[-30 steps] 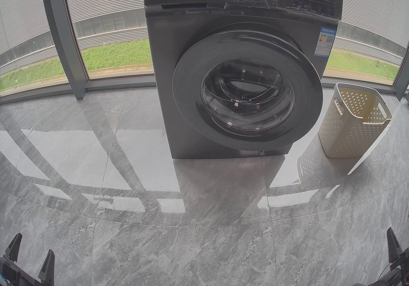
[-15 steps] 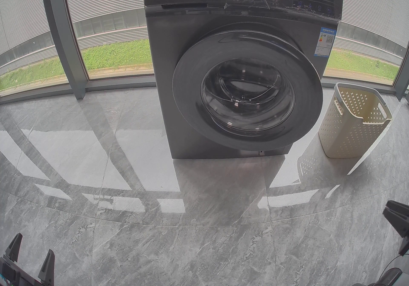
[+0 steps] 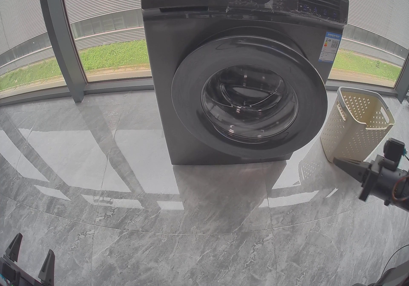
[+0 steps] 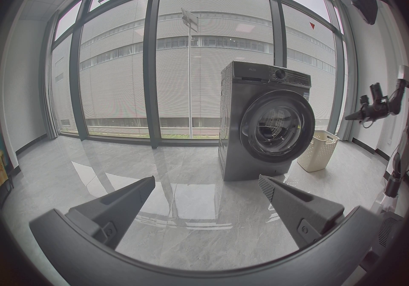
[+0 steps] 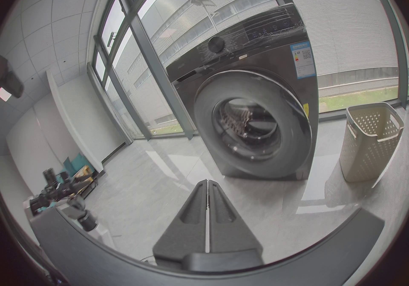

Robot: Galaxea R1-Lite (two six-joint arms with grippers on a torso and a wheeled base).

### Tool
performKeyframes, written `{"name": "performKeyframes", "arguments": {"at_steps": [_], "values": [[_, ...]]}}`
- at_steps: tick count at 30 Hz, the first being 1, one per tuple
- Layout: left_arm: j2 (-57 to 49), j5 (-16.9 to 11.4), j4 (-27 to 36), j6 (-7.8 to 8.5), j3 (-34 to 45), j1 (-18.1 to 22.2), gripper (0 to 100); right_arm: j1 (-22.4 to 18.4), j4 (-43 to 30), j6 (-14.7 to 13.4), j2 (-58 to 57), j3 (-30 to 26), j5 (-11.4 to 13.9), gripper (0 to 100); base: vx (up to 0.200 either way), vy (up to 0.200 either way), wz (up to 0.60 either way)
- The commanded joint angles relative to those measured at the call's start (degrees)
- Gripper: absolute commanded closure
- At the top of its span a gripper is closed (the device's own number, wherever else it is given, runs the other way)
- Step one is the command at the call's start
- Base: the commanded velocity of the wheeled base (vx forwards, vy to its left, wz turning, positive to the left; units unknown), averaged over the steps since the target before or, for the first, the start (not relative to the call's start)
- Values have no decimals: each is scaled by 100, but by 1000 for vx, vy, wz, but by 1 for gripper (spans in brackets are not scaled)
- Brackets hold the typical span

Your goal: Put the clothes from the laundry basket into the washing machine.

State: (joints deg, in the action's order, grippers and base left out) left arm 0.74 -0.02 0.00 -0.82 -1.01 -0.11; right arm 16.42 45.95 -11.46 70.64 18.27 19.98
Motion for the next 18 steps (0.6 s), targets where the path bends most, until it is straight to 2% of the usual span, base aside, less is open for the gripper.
{"name": "performKeyframes", "arguments": {"at_steps": [1, 4, 10, 18], "values": [[-57, 20, 0, 3, 101, 2, 0, 72, 2560, -612, 3386, 932, -486, 100, 0, 0, 0], [-57, 29, 0, -33, 101, 2, 0, 72, 2542, -682, 3403, 1126, -521, 100, 0, 0, 0], [-57, 29, -9, -33, 101, -7, 0, 63, 2525, -673, 3412, 1178, -697, 100, 0, -200, 0], [-57, 11, 0, 20, 101, -7, 0, -157, 2595, -673, 3395, 1249, -732, 100, 0, 0, 0]]}}
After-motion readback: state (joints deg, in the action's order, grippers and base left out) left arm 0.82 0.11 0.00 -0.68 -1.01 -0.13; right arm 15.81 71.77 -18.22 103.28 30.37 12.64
